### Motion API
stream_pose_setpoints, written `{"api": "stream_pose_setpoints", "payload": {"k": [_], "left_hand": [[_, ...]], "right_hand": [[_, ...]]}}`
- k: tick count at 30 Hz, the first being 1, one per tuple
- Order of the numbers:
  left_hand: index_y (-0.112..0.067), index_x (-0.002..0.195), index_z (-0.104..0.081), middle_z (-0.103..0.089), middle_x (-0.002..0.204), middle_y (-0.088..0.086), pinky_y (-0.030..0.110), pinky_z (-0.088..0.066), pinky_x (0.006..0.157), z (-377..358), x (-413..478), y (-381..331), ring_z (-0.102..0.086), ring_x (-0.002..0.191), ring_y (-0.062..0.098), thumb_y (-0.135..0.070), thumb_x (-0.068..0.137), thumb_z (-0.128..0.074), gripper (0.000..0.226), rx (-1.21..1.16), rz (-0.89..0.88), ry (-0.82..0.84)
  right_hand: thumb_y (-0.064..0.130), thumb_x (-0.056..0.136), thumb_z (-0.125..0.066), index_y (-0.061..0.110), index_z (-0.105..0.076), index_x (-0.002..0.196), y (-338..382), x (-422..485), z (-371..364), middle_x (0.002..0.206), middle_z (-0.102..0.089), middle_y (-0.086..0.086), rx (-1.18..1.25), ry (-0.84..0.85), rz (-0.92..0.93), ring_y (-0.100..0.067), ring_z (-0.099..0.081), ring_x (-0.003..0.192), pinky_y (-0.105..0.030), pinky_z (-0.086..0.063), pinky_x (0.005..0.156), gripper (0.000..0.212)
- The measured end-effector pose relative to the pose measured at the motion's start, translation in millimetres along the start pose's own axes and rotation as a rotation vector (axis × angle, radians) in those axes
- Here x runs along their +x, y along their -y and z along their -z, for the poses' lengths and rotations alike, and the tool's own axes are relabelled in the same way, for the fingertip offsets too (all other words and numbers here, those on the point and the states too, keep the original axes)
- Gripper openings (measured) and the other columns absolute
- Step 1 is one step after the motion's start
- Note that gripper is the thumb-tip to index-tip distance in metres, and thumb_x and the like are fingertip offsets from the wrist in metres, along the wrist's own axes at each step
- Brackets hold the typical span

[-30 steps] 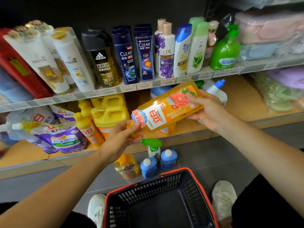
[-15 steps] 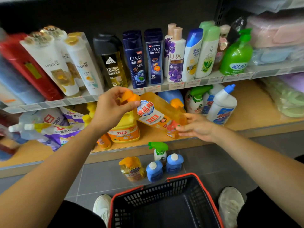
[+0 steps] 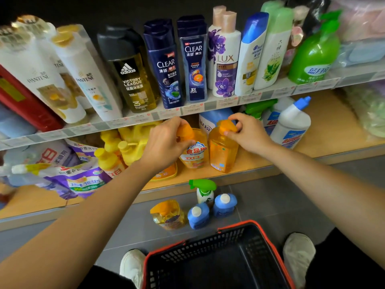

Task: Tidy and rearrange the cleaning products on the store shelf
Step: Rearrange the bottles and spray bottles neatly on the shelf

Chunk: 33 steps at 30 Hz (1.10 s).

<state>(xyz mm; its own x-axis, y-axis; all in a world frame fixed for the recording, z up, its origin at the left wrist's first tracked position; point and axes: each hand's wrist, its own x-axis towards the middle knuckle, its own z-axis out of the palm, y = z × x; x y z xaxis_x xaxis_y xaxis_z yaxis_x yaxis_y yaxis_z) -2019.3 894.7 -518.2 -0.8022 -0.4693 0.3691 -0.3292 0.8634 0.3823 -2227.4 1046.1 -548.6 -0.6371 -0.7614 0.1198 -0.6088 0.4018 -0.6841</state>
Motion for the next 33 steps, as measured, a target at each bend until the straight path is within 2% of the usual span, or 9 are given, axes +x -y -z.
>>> {"api": "stream_pose_setpoints", "payload": {"k": [6,12,16,19,22,24,26,29,33], "left_hand": [[-0.013,0.116,-0.061,-0.067,0.113,0.006,0.032,-0.047,0.076,-44.5,2.2,10.9,-0.064,0.099,0.024,-0.034,0.084,-0.080,0.043,-0.012,0.104,0.070],[-0.013,0.139,-0.051,-0.062,0.129,0.011,0.042,-0.049,0.089,-60.4,11.3,13.6,-0.061,0.113,0.031,-0.027,0.091,-0.073,0.055,-0.039,0.192,0.018],[-0.015,0.155,-0.034,-0.047,0.148,0.011,0.047,-0.053,0.097,-58.9,3.7,18.7,-0.052,0.129,0.030,-0.017,0.091,-0.073,0.075,-0.069,0.137,0.039],[-0.015,0.148,-0.044,-0.044,0.149,0.007,0.040,-0.061,0.078,-53.5,-15.8,22.6,-0.064,0.107,0.023,-0.018,0.091,-0.071,0.062,-0.067,0.047,-0.032],[-0.013,0.124,-0.058,-0.053,0.118,0.003,0.039,-0.059,0.064,-46.9,-38.9,32.7,-0.061,0.083,0.016,-0.017,0.090,-0.070,0.036,-0.056,-0.011,-0.032],[-0.014,0.111,-0.064,-0.060,0.101,0.001,0.042,-0.057,0.067,-46.1,-54.1,44.3,-0.062,0.081,0.017,-0.017,0.088,-0.074,0.025,-0.061,-0.013,0.136],[-0.016,0.108,-0.068,-0.067,0.098,0.001,0.042,-0.055,0.076,-47.0,-66.7,56.1,-0.065,0.086,0.020,-0.024,0.088,-0.075,0.023,-0.019,0.051,0.413],[-0.017,0.119,-0.066,-0.069,0.112,0.003,0.036,-0.052,0.084,-51.2,-85.5,72.7,-0.065,0.101,0.023,-0.040,0.090,-0.072,0.038,0.147,0.224,0.765],[-0.018,0.141,-0.051,-0.061,0.133,0.009,0.033,-0.045,0.093,-57.4,-123.3,88.0,-0.058,0.119,0.028,-0.042,0.095,-0.066,0.054,0.175,0.399,1.026]], "right_hand": [[0.028,0.095,-0.065,0.016,-0.057,0.138,-4.1,13.2,1.2,0.085,-0.062,0.001,-0.058,0.052,0.017,-0.017,-0.061,0.083,-0.026,-0.040,0.075,0.045],[0.028,0.095,-0.064,0.025,-0.050,0.145,0.2,15.1,2.7,0.073,-0.069,0.001,-0.015,0.089,-0.031,-0.011,-0.067,0.057,-0.024,-0.055,0.059,0.052],[0.019,0.096,-0.064,0.015,-0.053,0.141,10.8,17.3,-2.8,0.072,-0.071,-0.011,0.183,0.195,-0.165,-0.020,-0.071,0.054,-0.030,-0.059,0.052,0.047],[0.015,0.101,-0.056,0.009,-0.049,0.144,15.9,18.2,-0.8,0.078,-0.073,-0.016,0.248,0.331,-0.167,-0.022,-0.074,0.062,-0.031,-0.062,0.058,0.044],[0.009,0.101,-0.052,0.013,-0.042,0.149,15.2,23.8,12.9,0.088,-0.075,-0.008,0.080,0.505,-0.022,-0.016,-0.074,0.076,-0.030,-0.062,0.072,0.049],[0.011,0.099,-0.057,0.020,-0.041,0.150,13.1,29.6,22.6,0.088,-0.075,0.001,-0.088,0.553,0.079,-0.011,-0.072,0.081,-0.027,-0.057,0.075,0.053],[0.014,0.096,-0.063,0.025,-0.040,0.150,11.7,34.7,28.2,0.087,-0.072,0.004,-0.211,0.587,0.162,-0.011,-0.069,0.085,-0.029,-0.052,0.078,0.060],[0.015,0.090,-0.072,0.029,-0.046,0.147,9.7,42.7,32.5,0.098,-0.065,0.002,-0.284,0.621,0.230,-0.008,-0.062,0.083,-0.033,-0.049,0.081,0.064],[0.022,0.083,-0.079,0.030,-0.058,0.136,9.3,48.3,30.2,0.112,-0.051,0.002,-0.374,0.550,0.370,-0.011,-0.050,0.091,-0.030,-0.038,0.084,0.057]]}}
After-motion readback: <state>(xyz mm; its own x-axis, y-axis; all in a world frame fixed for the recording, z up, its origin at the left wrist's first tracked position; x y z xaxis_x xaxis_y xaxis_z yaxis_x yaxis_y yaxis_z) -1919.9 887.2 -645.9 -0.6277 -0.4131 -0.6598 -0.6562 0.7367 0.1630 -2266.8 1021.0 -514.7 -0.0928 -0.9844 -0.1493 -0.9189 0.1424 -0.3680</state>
